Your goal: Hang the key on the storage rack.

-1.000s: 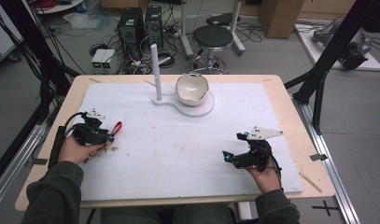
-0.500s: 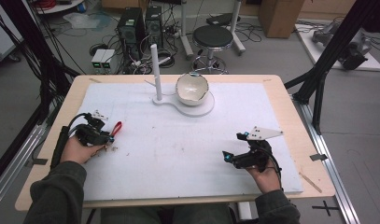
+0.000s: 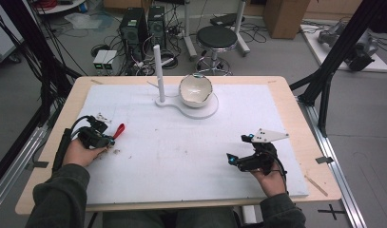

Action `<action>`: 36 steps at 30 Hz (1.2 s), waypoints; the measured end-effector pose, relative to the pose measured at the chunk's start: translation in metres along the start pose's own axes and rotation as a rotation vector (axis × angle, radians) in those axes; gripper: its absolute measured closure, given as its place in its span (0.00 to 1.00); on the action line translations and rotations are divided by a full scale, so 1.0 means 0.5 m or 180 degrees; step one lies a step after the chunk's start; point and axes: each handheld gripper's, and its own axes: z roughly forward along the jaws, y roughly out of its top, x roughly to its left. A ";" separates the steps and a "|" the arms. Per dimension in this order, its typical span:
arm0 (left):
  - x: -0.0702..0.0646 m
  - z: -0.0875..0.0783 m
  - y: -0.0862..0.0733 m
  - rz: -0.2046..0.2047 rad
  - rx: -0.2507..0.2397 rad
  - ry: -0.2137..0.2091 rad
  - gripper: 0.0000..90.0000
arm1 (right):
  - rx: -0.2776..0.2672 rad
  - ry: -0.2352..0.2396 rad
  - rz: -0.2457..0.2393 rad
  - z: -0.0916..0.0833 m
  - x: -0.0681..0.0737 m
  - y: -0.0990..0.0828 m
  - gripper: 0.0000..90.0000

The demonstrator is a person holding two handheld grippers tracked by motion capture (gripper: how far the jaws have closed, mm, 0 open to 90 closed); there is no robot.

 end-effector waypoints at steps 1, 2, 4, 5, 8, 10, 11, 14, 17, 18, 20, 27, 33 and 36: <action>0.000 0.000 0.000 0.0010 -0.0005 -0.0006 0.94 | 0.0011 0.0001 0.0006 0.000 0.000 0.000 0.05; -0.001 0.001 0.000 0.0005 -0.0017 0.0006 0.94 | 0.0011 -0.0001 0.0007 0.000 0.000 0.000 0.05; -0.002 -0.001 0.000 0.0009 -0.0022 0.0031 0.94 | 0.0007 -0.0002 0.0009 0.001 -0.001 0.000 0.05; -0.003 -0.002 0.000 0.0005 -0.0026 0.0022 0.95 | 0.0005 0.0003 0.0001 0.001 -0.001 0.000 0.05; -0.005 -0.007 -0.001 0.0025 -0.0060 0.0025 0.95 | 0.0010 0.0000 -0.0002 0.001 0.000 0.000 0.05; -0.006 -0.013 -0.001 0.0052 -0.0083 0.0026 0.95 | 0.0018 -0.0003 -0.0003 0.001 0.002 0.000 0.05; -0.006 -0.015 -0.002 0.0054 -0.0104 0.0018 0.95 | 0.0007 -0.0002 -0.0009 0.000 0.002 0.000 0.05; -0.009 -0.024 -0.002 0.0066 -0.0189 -0.0005 0.95 | 0.0002 0.0000 -0.0006 0.000 0.002 0.000 0.05; -0.013 -0.032 -0.003 0.0091 -0.0245 -0.0017 0.95 | 0.0020 0.0001 -0.0001 0.002 0.003 0.000 0.05; -0.014 -0.034 -0.004 0.0088 -0.0266 -0.0009 0.95 | 0.0021 -0.0001 -0.0003 0.002 0.003 0.000 0.05; -0.015 -0.040 -0.004 0.0098 -0.0316 -0.0028 0.95 | 0.0023 -0.0005 -0.0002 0.003 0.003 0.001 0.05; -0.024 -0.060 -0.008 0.0157 -0.0448 -0.0035 0.95 | 0.0014 -0.0006 0.0003 0.003 0.002 0.001 0.05; -0.032 -0.078 -0.013 0.0141 -0.0611 -0.0067 0.95 | 0.0017 -0.0009 -0.0003 0.003 0.002 0.001 0.05; -0.031 -0.083 -0.020 0.0093 -0.0685 -0.0109 0.95 | 0.0016 -0.0014 -0.0011 0.003 0.002 0.001 0.05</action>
